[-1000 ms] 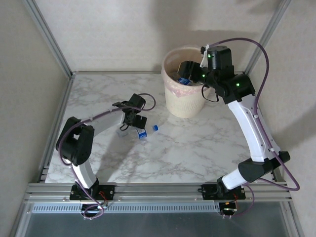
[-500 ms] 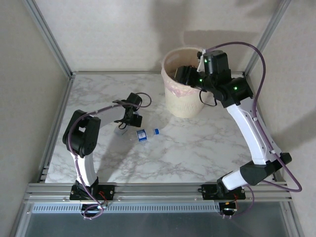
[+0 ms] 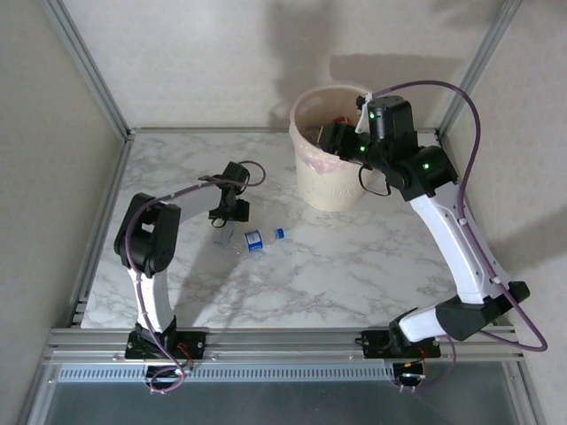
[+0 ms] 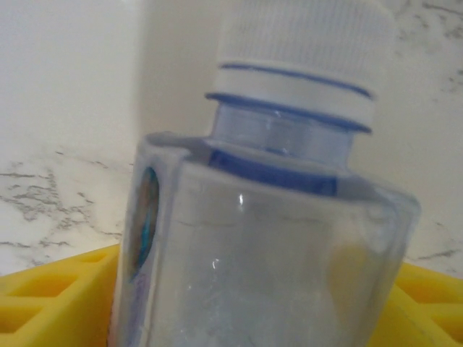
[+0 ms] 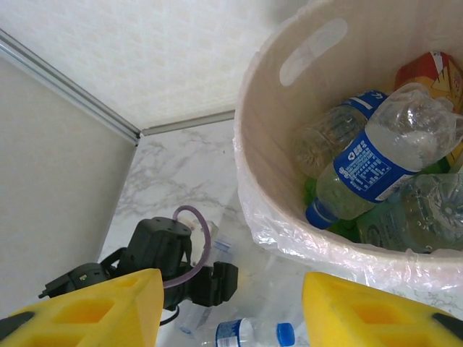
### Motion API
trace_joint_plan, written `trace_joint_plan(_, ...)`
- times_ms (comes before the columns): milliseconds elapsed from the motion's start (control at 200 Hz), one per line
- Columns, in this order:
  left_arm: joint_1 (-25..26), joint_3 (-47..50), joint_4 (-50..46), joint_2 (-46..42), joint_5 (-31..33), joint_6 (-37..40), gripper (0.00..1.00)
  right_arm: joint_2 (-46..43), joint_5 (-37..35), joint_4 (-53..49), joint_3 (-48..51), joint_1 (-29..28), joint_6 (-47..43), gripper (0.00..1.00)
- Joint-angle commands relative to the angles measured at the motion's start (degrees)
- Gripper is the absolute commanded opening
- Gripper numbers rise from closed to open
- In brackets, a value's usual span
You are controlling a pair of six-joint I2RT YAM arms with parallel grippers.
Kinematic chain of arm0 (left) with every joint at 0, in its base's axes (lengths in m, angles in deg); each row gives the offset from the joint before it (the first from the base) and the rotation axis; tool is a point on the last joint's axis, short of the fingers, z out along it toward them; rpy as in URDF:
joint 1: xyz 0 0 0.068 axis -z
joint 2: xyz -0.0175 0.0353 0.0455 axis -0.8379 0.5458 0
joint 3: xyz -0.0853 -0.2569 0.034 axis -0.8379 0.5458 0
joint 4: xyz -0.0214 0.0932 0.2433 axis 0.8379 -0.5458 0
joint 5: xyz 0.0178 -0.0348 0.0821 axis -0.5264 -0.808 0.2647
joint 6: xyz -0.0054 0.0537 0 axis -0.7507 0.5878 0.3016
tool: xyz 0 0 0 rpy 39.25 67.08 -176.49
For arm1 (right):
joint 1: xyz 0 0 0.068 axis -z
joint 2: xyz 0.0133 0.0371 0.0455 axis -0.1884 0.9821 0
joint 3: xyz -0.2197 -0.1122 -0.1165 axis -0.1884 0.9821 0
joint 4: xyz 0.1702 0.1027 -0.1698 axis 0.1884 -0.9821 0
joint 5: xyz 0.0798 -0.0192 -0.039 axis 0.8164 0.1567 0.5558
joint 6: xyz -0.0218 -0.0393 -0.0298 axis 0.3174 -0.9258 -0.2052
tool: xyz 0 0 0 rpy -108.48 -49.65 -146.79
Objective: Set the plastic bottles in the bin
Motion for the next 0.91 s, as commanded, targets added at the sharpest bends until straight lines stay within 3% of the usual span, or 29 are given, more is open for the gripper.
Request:
trace_joint_plan(0,-1.35,-0.73,-0.28,-2.05,-1.16,-1.99,0.67,-3.02,-1.16,2.49,1.96,-1.05,0.97,0.54)
trace_joint_plan(370,-2.56,-5.58,-4.58,-10.3,-4.8,-7.45,0.62,-5.53,2.19,7.45,6.93,-3.77,-0.44,0.54)
trace_joint_plan(516,-3.13,-8.67,-5.62,-15.28,-7.75,-10.69,0.61,-4.11,2.49,7.15,4.72,-4.62,-1.61,0.54)
trace_joint_plan(746,-2.82,-23.43,-6.01,-22.31,-9.68,-15.3,0.6,-7.35,-3.78,7.92,4.36,-4.61,-2.71,0.53)
trace_joint_plan(901,-1.04,-31.79,-0.02,-22.67,-10.08,-20.12,0.6,-8.95,-4.33,7.59,5.04,-4.66,-3.38,0.52)
